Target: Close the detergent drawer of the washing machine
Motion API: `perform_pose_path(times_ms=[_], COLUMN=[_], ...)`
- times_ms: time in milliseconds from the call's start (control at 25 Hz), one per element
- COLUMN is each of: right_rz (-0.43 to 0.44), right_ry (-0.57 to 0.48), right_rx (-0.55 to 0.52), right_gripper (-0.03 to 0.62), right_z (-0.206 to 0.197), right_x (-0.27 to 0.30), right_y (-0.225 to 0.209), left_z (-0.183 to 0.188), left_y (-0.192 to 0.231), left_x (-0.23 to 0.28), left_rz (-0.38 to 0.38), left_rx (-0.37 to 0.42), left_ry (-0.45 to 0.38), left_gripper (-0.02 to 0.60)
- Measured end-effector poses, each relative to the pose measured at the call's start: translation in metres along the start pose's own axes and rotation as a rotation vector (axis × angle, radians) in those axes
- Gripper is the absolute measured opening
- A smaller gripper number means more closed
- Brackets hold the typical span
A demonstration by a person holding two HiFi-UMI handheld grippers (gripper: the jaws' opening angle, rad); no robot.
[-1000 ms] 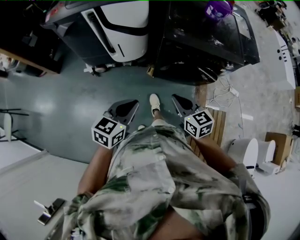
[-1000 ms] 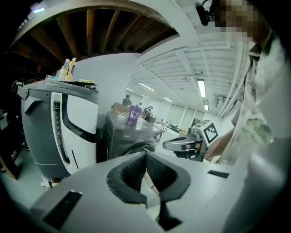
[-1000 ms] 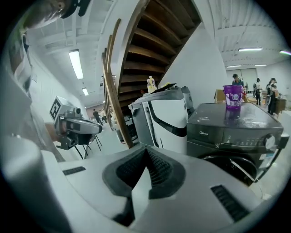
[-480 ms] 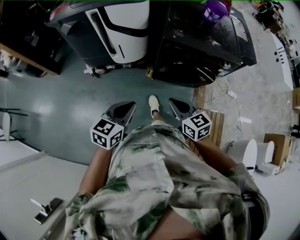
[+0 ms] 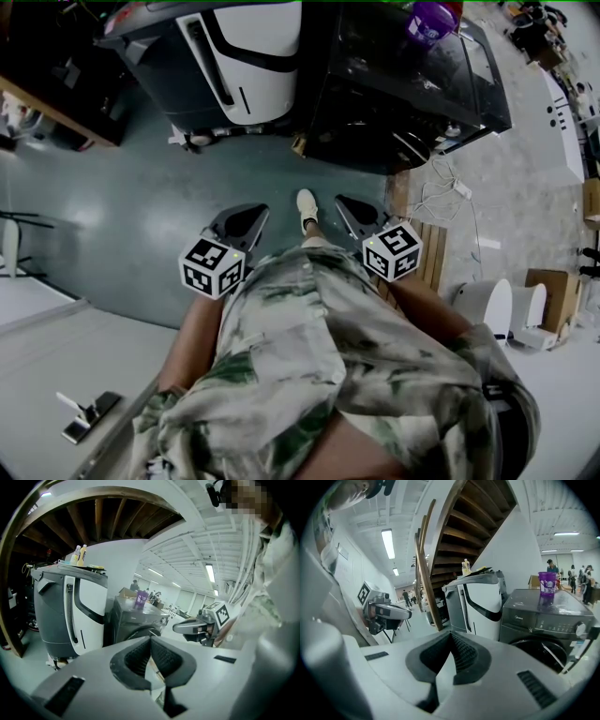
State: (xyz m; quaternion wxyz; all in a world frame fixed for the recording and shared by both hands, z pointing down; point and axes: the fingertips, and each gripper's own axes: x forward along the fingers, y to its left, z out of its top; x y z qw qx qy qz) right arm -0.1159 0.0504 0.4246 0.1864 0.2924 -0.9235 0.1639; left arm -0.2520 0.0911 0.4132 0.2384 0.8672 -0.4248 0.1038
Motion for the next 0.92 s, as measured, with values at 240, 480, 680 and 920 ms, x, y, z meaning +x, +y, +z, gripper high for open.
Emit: perform_pose_path(times_ms=[240, 480, 680, 920], right_rz=[0.008, -0.005, -0.021, -0.022], right_ry=[0.007, 0.030, 0.060, 0.065], right_rx=[0.008, 0.005, -0.046, -0.021], right_gripper=[0.020, 0.020, 0.020, 0.020], right_z=[0.000, -0.007, -0.013, -0.017], right_x=[-0.003, -0.008, -0.018, -0.034], right_y=[0.008, 0.005, 0.002, -0.024], left_z=[-0.007, -0.015, -0.028, -0.024], left_y=[-0.003, -0.005, -0.010, -0.023], left_x=[-0.008, -0.006, 0.006, 0.036], left_rz=[0.011, 0.002, 0.015, -0.014], left_rx=[-0.016, -0.042, 0.049, 0.037], left_ry=[0.003, 0.002, 0.049, 0.065], left_gripper=[0.025, 0.025, 0.025, 0.025])
